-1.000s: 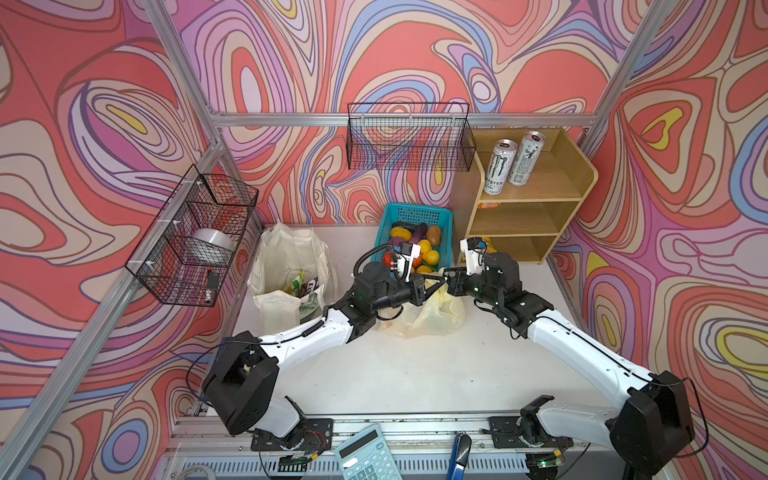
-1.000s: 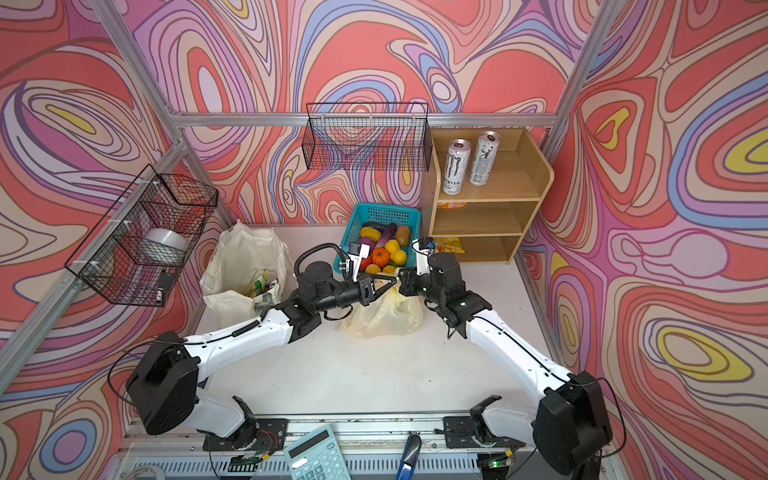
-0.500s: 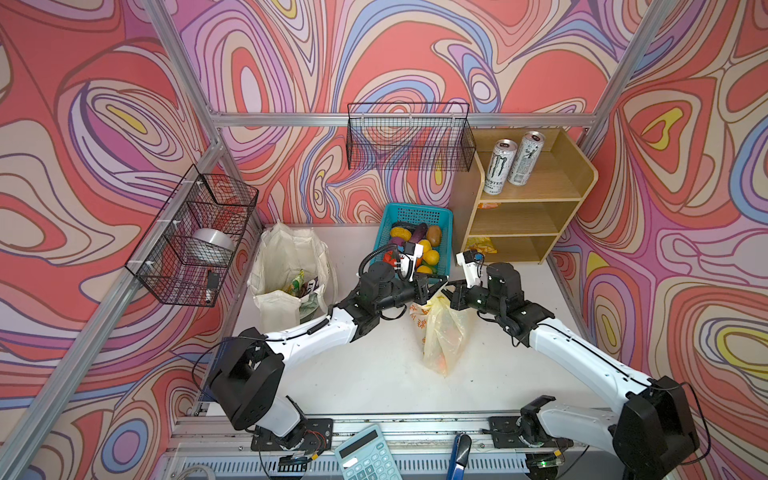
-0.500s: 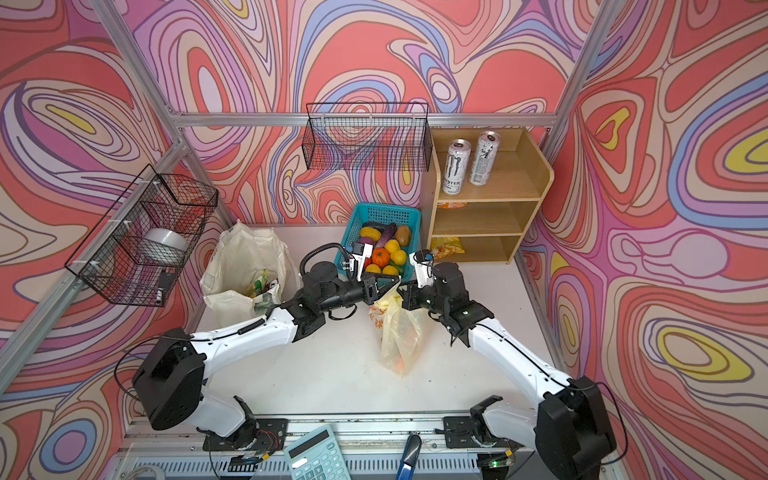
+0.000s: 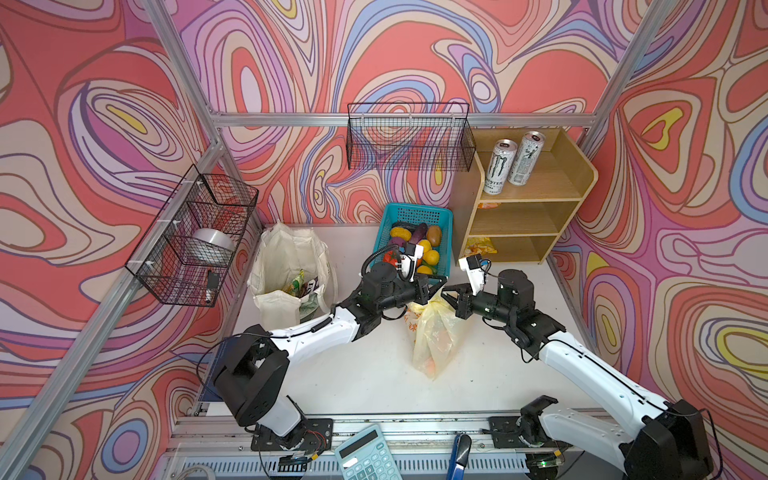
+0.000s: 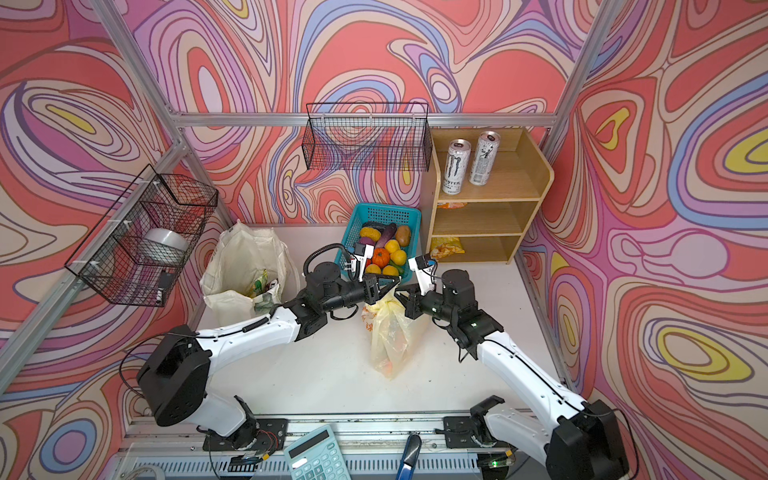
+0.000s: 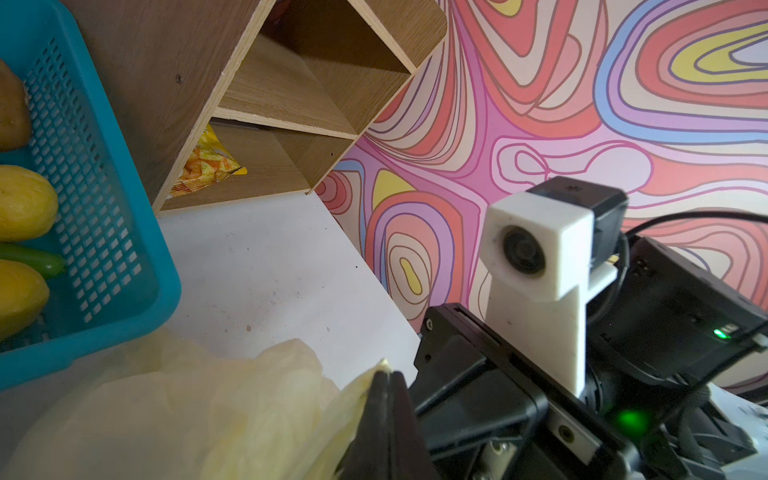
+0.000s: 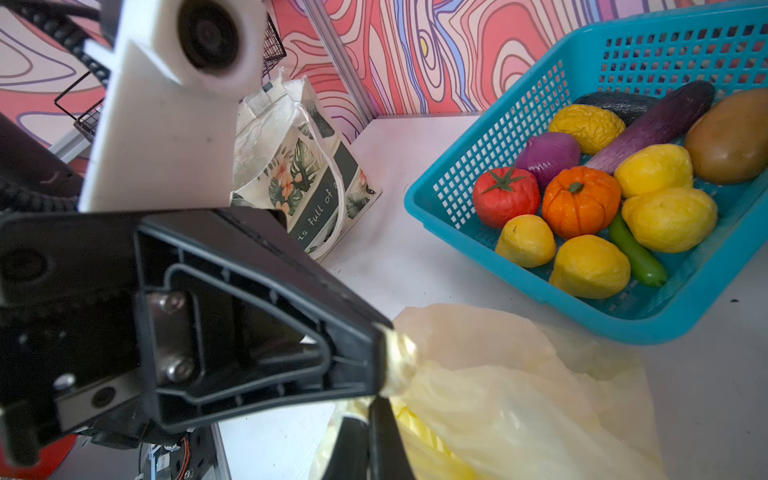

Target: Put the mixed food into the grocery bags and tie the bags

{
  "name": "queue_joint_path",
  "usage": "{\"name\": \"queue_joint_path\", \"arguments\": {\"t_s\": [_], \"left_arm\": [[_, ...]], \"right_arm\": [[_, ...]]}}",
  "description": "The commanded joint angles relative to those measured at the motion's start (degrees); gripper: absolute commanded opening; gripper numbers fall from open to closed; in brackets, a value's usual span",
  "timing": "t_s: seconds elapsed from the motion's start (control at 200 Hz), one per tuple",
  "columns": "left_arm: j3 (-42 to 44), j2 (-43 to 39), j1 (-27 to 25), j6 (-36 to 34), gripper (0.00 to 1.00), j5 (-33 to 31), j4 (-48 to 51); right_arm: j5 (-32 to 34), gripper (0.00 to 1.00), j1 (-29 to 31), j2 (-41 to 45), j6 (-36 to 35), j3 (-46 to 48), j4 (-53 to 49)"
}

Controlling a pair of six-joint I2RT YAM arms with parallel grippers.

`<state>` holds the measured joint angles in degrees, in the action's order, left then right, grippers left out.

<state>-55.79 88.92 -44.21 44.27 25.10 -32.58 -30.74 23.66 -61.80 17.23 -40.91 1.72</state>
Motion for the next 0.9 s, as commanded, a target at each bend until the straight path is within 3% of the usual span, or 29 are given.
{"name": "queue_joint_path", "arguments": {"t_s": [0.0,0.165,0.326,0.451,0.581,0.816,0.891], "left_arm": [[-1.9,0.8,0.0,0.8,0.00,0.8,-1.7],[-2.1,0.7,-0.1,0.8,0.00,0.8,-1.5],[-2.8,0.8,-0.1,0.9,0.00,1.4,-1.3],[-2.9,0.8,0.0,1.2,0.00,2.0,-1.4],[-2.9,0.7,-0.1,1.4,0.00,2.4,-1.5],[-2.9,-0.6,0.1,0.0,0.00,1.9,-1.0],[-3.4,-1.6,0.5,-1.9,0.16,1.5,0.2]], "right_arm": [[-2.2,0.11,0.1,-1.3,-0.3,0.0,3.1],[-3.0,0.33,0.1,-3.1,0.4,0.2,5.2],[-3.3,0.35,0.0,-4.4,1.1,0.3,7.0],[-3.1,0.28,0.0,-5.2,1.6,0.0,8.1],[-2.1,0.00,0.1,-5.4,2.3,0.0,9.2],[-1.2,0.00,0.1,-5.0,1.5,0.2,8.3],[-1.0,0.00,-0.1,-4.7,0.5,0.0,7.1]]}}
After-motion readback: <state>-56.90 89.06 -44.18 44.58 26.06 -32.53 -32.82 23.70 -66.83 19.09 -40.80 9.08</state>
